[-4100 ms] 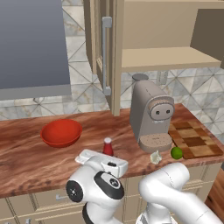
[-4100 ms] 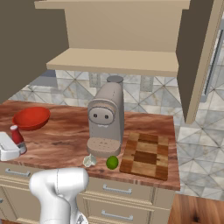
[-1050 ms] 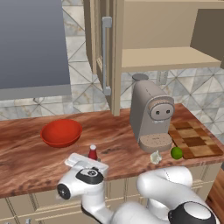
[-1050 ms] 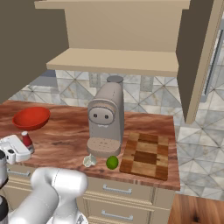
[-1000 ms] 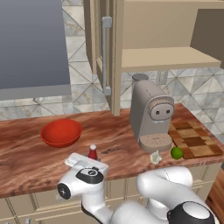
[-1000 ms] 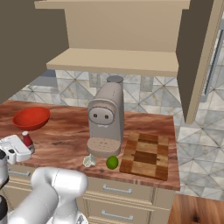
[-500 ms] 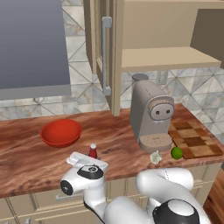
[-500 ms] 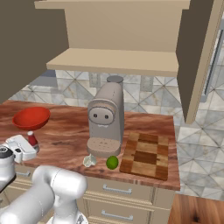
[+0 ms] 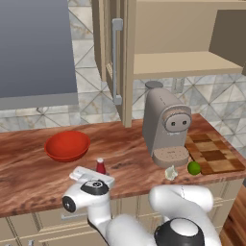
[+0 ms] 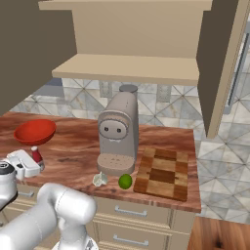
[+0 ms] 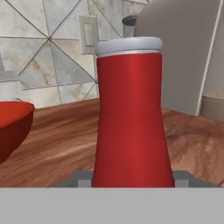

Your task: Open the cabinet. Place the bowl and condiment on the counter. Then place the lime and garlic on the cutting board.

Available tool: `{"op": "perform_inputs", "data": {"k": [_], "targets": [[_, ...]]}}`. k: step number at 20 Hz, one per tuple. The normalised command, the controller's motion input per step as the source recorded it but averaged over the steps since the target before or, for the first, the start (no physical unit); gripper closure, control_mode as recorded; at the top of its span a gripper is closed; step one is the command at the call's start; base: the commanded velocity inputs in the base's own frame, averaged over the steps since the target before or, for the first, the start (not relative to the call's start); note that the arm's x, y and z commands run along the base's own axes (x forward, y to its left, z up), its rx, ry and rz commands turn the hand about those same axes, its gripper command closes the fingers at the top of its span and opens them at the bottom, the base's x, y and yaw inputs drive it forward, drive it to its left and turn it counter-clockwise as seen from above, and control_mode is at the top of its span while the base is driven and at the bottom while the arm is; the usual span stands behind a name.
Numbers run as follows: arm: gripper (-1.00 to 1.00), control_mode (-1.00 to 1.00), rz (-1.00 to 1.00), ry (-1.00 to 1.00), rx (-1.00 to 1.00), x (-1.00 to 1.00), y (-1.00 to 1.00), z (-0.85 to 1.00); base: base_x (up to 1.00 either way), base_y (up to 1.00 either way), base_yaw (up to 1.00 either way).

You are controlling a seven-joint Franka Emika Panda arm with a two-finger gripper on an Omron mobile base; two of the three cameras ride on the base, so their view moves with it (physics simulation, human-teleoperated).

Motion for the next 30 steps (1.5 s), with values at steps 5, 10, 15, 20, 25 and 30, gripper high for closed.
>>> {"op": "perform_inputs", "data": {"k": [5, 10, 15, 20, 25, 30], "targets": [[1.00, -1.00, 0.00, 0.00, 0.00, 0.08, 0.02, -0.22, 0.00, 0.00, 0.00], [1.00, -1.00, 0.00, 0.00, 0.00, 0.00, 0.00, -0.16, 0.00, 0.00, 0.00], [-1.00, -1.00, 0.00, 0.00, 0.00, 0.00, 0.00, -0.07, 0.00, 0.00, 0.00], [-1.00, -1.00, 0.00, -0.02, 0.00, -0.01, 0.00, 0.00, 0.00, 0.00, 0.00], [-1.00, -1.00, 0.00, -0.04, 0.00, -0.03, 0.00, 0.00, 0.00, 0.00, 0.00], [-1.00, -1.00, 0.00, -0.05, 0.00, -0.08, 0.00, 0.00, 0.00, 0.00, 0.00]]}}
